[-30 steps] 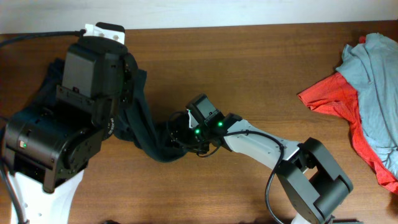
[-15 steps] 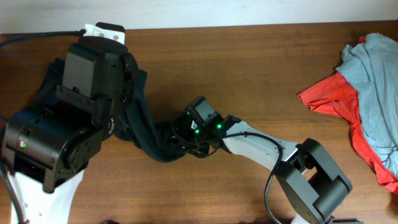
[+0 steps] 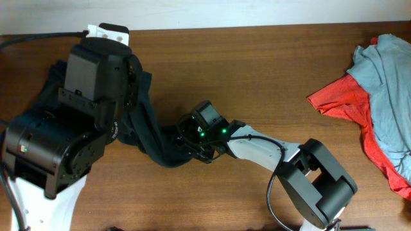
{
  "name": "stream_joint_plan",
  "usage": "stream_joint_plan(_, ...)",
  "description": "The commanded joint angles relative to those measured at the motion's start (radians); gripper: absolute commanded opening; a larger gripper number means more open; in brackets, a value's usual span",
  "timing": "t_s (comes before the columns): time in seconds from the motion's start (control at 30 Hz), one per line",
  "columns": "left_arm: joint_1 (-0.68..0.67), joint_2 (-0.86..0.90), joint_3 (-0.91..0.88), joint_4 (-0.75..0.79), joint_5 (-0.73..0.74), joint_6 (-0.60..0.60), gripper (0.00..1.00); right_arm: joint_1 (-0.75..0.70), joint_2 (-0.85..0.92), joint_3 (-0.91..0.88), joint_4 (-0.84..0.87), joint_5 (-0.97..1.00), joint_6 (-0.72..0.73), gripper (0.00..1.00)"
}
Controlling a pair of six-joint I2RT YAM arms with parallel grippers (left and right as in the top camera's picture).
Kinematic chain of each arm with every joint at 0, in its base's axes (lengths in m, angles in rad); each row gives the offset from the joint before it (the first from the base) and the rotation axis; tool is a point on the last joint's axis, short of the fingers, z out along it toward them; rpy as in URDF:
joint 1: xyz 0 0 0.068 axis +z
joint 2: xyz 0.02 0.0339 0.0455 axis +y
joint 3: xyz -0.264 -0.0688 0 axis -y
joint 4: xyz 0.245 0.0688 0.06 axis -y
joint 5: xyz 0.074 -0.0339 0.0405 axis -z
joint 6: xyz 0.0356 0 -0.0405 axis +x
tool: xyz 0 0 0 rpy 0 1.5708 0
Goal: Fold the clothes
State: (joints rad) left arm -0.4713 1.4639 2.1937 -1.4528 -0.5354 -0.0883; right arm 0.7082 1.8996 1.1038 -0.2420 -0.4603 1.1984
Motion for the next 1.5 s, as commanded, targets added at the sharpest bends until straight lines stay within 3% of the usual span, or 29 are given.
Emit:
stream_joint_plan(0.0,0.005,-0.006,0.001,0.001,-0.007,-0.008,0.01,0.01,0.011,-0.008,-0.003,-0.003,0.012,0.83)
stream_joint_plan(0.13,0.005,-0.006,0.001,0.0,-0.007,-0.008,0.01,0.02,0.011,-0.008,0.006,-0.093,0.011,0.83)
stream_joint_plan(0.47,0.005,-0.006,0.001,0.0,-0.007,-0.008,0.01,0.023,0.011,-0.008,0.068,0.066,0.011,0.85)
stream_joint_plan(0.67,0.005,-0.006,0.001,0.0,-0.007,-0.008,0.01,0.022,0.011,-0.008,0.058,0.107,-0.029,0.54)
stream_joint_plan(0.73,0.005,-0.006,0.001,0.0,-0.007,-0.008,0.01,0.022,0.011,-0.008,0.048,0.106,-0.042,0.49)
stream_joint_plan(0.9,0.005,-0.006,0.001,0.0,-0.007,-0.008,0.01,0.022,0.011,-0.008,0.013,0.124,-0.042,0.49)
stream_joint_plan(1.0,0.005,-0.006,0.001,0.0,-0.007,-0.008,0.01,0.022,0.012,-0.008,-0.044,0.133,-0.041,0.6)
stream_joint_plan(1.1,0.005,-0.006,0.001,0.0,-0.007,-0.008,0.01,0.022,0.023,-0.008,-0.066,0.133,-0.041,0.61)
stream_joint_plan(1.23,0.005,-0.006,0.001,0.0,-0.007,-0.008,0.01,0.022,0.048,-0.008,-0.056,0.134,-0.041,0.48)
stream_joint_plan(1.3,0.005,-0.006,0.001,0.0,-0.007,-0.008,0.01,0.022,0.051,-0.008,-0.053,0.133,-0.041,0.37)
stream_joint_plan(1.33,0.005,-0.006,0.001,0.0,-0.007,-0.008,0.01,0.022,0.052,-0.008,-0.05,0.132,-0.042,0.25)
stream_joint_plan(1.47,0.005,-0.006,0.001,0.0,-0.007,-0.008,0.01,0.021,0.051,-0.008,-0.019,0.107,-0.086,0.1)
